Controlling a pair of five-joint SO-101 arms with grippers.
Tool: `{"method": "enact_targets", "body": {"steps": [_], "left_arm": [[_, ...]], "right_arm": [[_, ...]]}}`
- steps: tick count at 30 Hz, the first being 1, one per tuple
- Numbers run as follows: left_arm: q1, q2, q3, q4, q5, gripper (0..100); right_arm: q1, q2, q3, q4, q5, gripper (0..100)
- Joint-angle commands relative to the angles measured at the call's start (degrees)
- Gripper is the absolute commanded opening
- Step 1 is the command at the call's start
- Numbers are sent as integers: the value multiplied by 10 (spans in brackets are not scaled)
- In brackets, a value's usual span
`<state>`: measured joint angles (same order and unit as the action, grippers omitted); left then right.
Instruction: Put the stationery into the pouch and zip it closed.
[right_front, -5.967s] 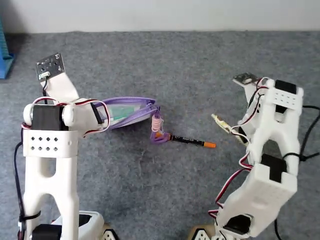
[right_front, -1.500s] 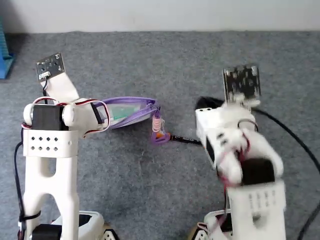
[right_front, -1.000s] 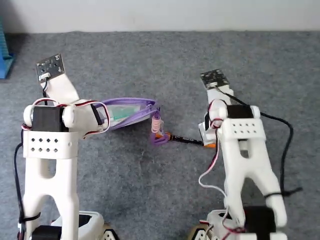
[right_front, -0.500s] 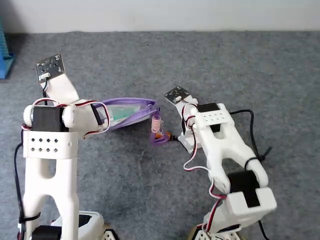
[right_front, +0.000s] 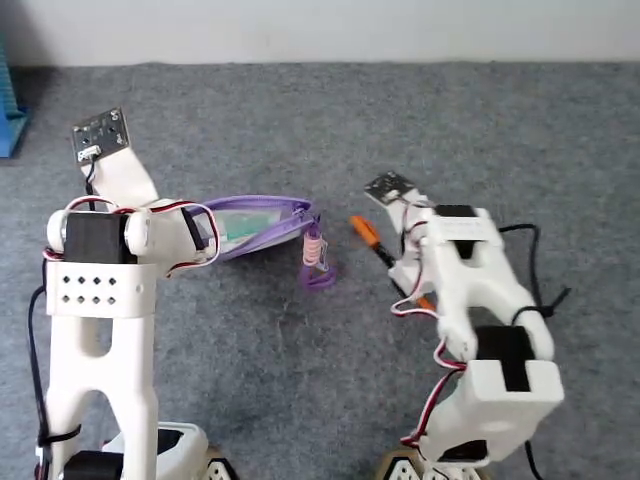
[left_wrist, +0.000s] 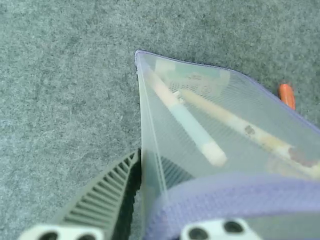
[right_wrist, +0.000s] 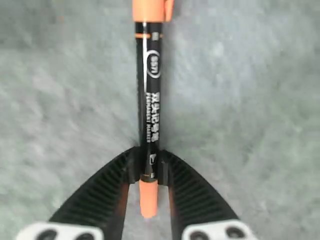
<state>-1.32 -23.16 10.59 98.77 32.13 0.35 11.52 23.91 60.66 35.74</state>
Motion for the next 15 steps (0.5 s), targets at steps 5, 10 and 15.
{"method": "enact_targets", "body": {"steps": [5,10,15], "left_arm": [[-3,15,19,16,5,13],[-2,16,19,16,4,13],[-2,16,18,16,4,13]], "right_arm": [[170,-36,-8,95,126,8],[246,-94,-8,173,207,8],[270,-147,-8,189,220,73]]}}
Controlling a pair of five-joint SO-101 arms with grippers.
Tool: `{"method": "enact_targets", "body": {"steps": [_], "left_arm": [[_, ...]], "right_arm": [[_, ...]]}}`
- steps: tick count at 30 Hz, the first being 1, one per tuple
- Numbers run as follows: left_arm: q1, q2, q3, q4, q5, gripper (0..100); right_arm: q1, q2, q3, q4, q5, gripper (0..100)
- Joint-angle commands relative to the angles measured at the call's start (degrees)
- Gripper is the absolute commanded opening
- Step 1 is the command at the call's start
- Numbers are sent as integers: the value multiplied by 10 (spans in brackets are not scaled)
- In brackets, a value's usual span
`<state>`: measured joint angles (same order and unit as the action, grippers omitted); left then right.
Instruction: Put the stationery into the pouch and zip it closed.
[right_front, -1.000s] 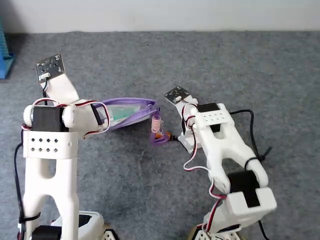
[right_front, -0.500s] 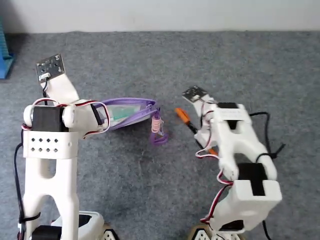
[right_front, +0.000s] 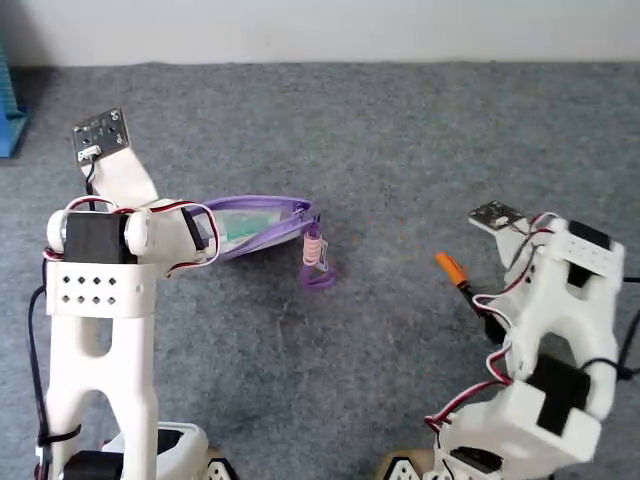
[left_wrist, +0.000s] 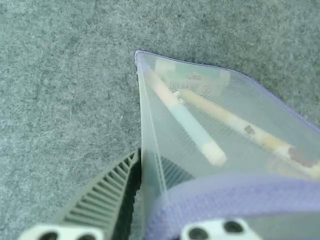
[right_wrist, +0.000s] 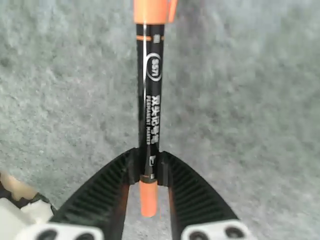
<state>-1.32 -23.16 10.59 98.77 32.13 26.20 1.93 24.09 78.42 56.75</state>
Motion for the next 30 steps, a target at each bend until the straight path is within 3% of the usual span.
{"method": "enact_targets", "body": {"steps": [1,4,6,16,24,27,30], "left_arm": [[-2,16,18,16,4,13],[-2,16,18,16,4,13],[-2,16,18,16,4,13],[-4,16,18,16,4,13],[-4,16,18,16,4,13],[-2,16,18,16,4,13],[-2,16,18,16,4,13]], "right_arm": [[11,-63,-10,12,8,117],[-9,-95,-11,9,-41,246],[-36,-108,-11,7,-82,276],[-209,-77,-11,-107,-244,270],[-242,58,-25,-198,-280,270],[-237,109,-66,-202,-284,240],[-225,154,-110,-201,-283,102]]}}
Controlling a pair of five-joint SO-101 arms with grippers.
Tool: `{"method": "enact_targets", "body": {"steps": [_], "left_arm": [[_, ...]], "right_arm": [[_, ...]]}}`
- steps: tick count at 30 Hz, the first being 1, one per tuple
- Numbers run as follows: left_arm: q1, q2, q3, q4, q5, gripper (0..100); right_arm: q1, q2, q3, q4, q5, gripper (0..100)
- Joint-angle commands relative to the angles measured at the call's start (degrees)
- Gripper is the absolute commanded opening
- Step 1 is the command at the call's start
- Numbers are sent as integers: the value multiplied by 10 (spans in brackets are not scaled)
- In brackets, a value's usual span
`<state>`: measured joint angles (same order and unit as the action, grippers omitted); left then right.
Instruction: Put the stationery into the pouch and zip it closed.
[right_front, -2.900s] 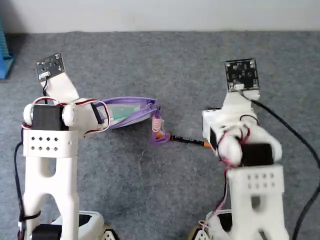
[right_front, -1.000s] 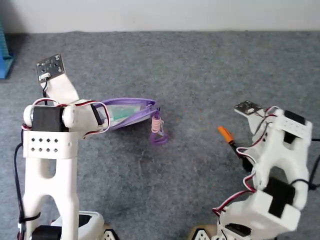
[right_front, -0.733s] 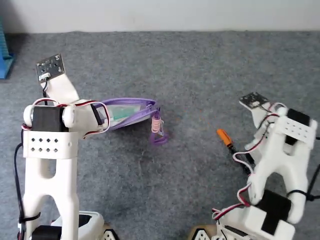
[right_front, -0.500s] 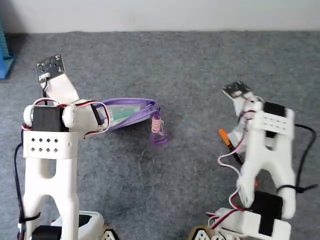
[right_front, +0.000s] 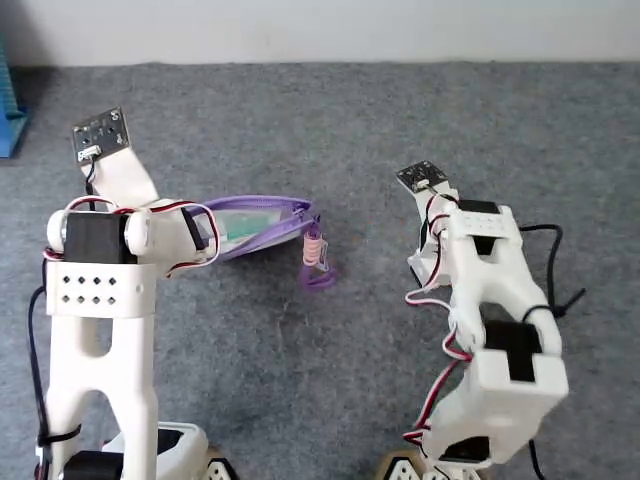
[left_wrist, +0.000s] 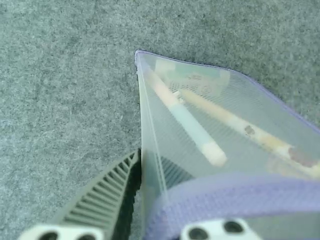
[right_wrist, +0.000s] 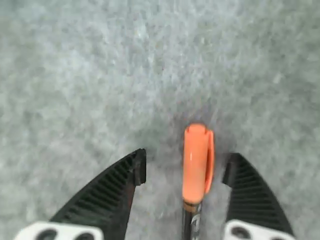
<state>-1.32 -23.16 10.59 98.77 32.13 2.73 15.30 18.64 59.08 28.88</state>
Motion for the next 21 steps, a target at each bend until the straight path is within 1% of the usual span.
{"method": "enact_targets", "body": {"steps": [1,2,4,7,8,17,21], "left_arm": [[-2,16,18,16,4,13],[-2,16,18,16,4,13],[-2,16,18,16,4,13],[-4,15,18,16,4,13],[-4,15,18,16,5,13],[-2,16,18,16,6,13],[-2,16,18,16,6,13]], "right_arm": [[15,31,-64,-7,-4,44],[20,40,-71,-6,-4,0],[25,40,-79,18,-4,35],[26,10,-88,58,-4,3],[26,-7,-92,68,-4,10],[20,-208,-100,187,-8,7],[20,-321,-100,205,-9,7]]}}
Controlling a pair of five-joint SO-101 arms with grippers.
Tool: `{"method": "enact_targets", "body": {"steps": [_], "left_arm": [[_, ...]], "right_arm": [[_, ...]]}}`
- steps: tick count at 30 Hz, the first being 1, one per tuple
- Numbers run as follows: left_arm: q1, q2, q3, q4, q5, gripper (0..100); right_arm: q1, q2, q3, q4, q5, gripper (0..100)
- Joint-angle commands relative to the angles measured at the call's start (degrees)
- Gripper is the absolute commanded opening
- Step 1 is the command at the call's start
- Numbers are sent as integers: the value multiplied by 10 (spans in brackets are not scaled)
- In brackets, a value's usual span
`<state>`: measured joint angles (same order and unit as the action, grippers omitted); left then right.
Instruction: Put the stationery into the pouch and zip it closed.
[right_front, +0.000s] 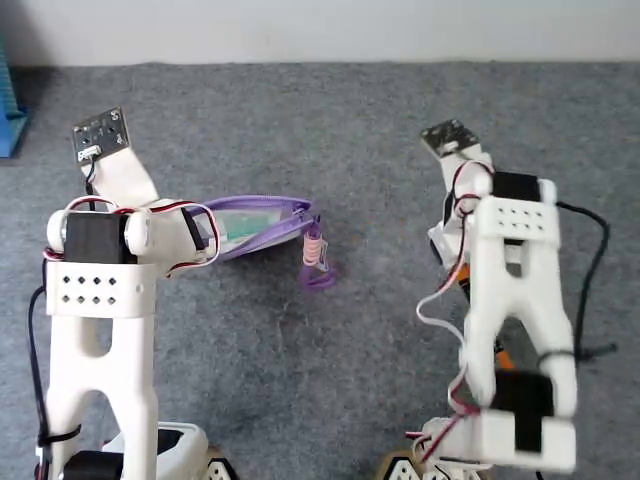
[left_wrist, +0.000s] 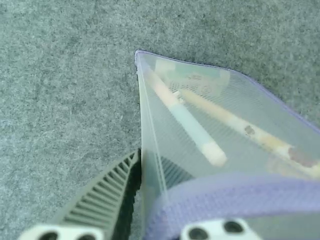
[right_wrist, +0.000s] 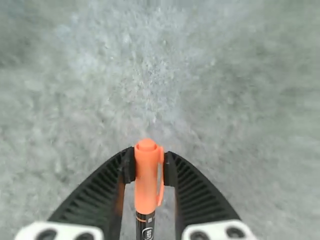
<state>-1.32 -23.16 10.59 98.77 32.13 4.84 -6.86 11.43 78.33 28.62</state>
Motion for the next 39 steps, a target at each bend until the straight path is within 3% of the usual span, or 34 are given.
{"method": "enact_targets", "body": {"steps": [1,5,10,20,28,39], "left_arm": [[-2,16,18,16,6,13],[-2,16,18,13,6,13],[-2,16,18,8,6,13],[-3,16,18,8,6,13],[-5,15,18,8,6,13],[-5,16,18,8,7,13]], "right_arm": [[-2,-130,-28,13,-6,7],[-37,-241,-28,19,-12,7],[-129,-356,-30,5,-98,7],[-323,-419,-29,-211,-249,7],[-421,-374,-28,-428,-250,8],[-470,-303,-52,-553,-236,8]]}}
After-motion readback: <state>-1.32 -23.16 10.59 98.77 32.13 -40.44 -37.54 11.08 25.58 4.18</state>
